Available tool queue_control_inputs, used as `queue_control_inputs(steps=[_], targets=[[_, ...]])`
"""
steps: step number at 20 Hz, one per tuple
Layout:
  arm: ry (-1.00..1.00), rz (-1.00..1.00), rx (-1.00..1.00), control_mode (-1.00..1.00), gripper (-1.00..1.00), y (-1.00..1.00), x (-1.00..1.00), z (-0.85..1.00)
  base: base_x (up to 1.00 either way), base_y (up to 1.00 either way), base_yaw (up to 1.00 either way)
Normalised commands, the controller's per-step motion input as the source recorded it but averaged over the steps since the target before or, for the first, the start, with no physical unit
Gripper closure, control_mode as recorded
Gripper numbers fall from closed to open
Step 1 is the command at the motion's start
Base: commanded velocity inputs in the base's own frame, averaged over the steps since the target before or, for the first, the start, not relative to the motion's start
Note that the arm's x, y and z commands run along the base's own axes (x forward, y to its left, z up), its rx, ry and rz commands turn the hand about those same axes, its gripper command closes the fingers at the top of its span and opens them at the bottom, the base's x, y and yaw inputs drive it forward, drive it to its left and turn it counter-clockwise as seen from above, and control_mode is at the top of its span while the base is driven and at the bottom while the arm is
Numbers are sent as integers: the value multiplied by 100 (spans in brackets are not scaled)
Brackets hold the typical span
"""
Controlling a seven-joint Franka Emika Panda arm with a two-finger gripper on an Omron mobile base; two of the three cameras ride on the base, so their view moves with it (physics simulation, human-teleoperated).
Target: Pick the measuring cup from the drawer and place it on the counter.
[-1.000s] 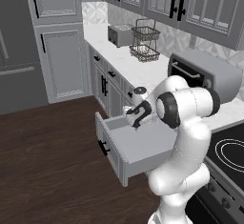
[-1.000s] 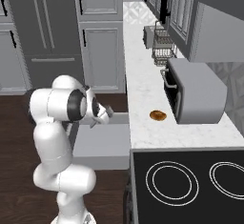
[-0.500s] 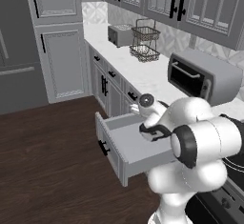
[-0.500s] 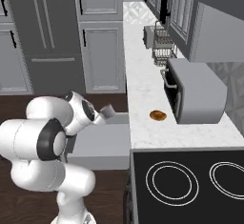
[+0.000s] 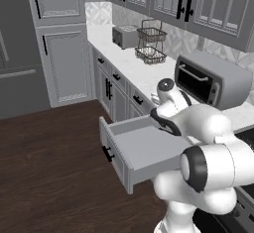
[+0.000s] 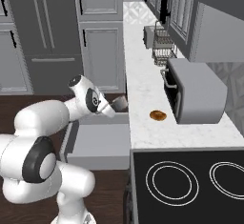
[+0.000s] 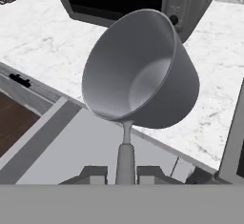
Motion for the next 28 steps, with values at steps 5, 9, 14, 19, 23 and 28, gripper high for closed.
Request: queue_control_inputs(steps=[5, 9, 14, 19, 23, 28], targets=[[0, 0, 7, -100, 100, -84, 0, -4, 0, 0, 0], [-1, 0, 13, -100, 100, -95, -9, -24, 0, 0, 0], [0, 0, 6, -100, 100, -68, -2, -45, 0, 0, 0], [0, 0, 3, -100, 100, -50, 0, -57, 0, 0, 0], [0, 0, 0, -100, 100, -26, 0, -70, 0, 0, 0], [0, 0, 0, -100, -100, -5, 22, -50, 0, 0, 0]])
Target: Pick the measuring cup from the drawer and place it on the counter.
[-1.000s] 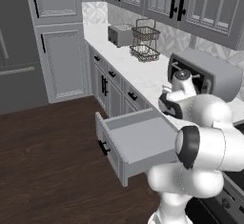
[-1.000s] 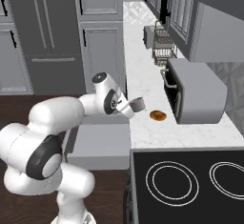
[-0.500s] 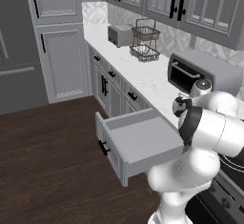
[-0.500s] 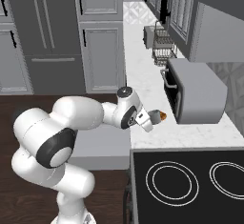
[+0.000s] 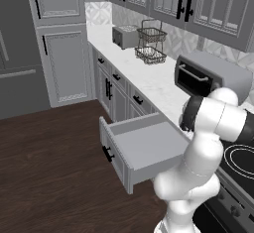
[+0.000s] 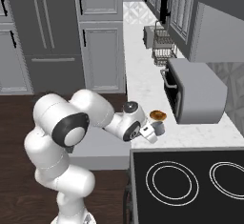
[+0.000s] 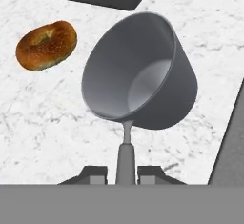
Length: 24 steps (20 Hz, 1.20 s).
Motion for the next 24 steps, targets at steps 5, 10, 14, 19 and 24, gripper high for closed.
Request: queue_control_inputs(steps=[5, 10, 14, 19, 24], targets=[[0, 0, 3, -100, -100, 0, 54, -19, 0, 0, 0], [2, 0, 8, -100, -100, -57, -20, 14, 0, 0, 0], [0, -3, 7, -100, -100, -75, -56, 46, 0, 0, 0], [-5, 0, 1, -100, -100, -36, -57, 97, 0, 0, 0], [-19, 2, 0, -100, -100, -17, -80, 100, 0, 0, 0]])
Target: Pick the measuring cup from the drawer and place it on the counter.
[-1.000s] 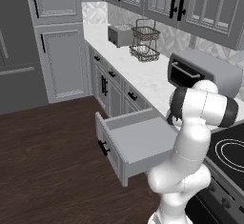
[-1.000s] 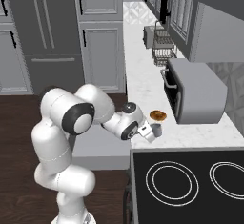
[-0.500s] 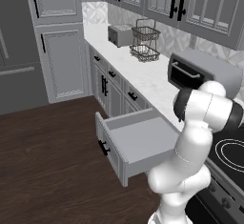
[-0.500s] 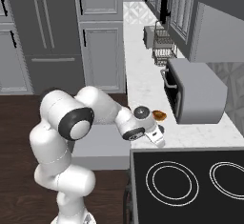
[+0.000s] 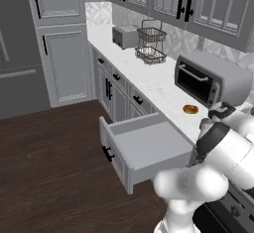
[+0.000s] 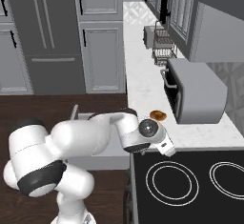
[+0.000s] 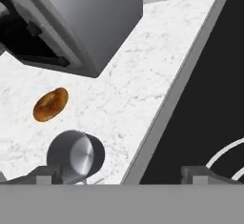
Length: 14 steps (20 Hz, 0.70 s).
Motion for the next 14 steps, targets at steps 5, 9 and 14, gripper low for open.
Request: queue_control_inputs(steps=[5, 9, 14], targets=[[-11, 4, 0, -100, -100, -12, -83, 100, 0, 0, 0], [0, 5, 1, -100, -100, 8, -97, 100, 0, 0, 0], [6, 5, 0, -100, -100, 77, -81, 100, 0, 0, 0]])
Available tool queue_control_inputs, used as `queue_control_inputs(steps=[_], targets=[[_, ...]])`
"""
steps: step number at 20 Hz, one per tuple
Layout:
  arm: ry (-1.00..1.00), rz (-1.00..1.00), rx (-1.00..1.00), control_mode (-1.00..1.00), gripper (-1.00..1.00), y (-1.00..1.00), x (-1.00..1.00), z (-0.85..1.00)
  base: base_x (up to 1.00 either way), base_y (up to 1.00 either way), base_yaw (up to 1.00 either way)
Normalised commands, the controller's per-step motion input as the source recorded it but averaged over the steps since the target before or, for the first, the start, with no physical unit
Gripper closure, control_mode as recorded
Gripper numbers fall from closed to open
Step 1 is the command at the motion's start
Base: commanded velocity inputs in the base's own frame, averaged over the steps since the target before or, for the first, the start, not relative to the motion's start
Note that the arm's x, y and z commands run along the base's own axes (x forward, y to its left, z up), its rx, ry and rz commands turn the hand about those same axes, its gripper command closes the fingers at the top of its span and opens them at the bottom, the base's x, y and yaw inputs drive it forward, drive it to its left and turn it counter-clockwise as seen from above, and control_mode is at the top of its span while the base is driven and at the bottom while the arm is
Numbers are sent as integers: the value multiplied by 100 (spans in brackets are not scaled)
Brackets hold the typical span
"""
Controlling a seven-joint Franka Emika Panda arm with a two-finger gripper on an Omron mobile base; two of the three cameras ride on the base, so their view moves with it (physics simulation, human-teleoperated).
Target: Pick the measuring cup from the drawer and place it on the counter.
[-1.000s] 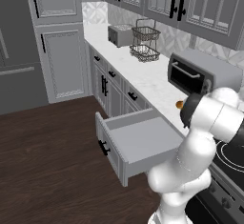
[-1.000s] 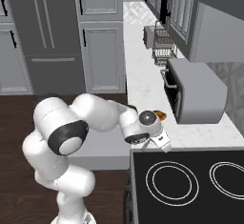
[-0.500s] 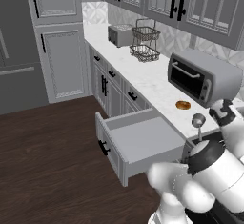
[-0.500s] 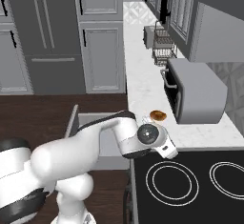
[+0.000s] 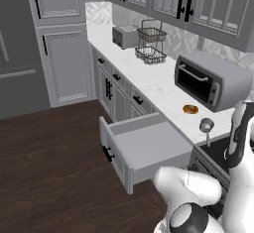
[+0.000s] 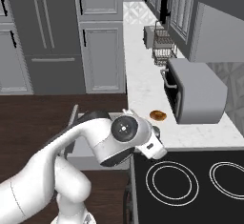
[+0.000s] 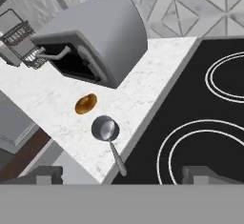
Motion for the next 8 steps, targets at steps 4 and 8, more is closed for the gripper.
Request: queue_control_inputs(steps=[4, 8], targets=[[9, 18, -7, -100, -100, 100, -39, 96, 0, 0, 0], [6, 13, -22, -100, -100, 100, 1, 23, 0, 0, 0]])
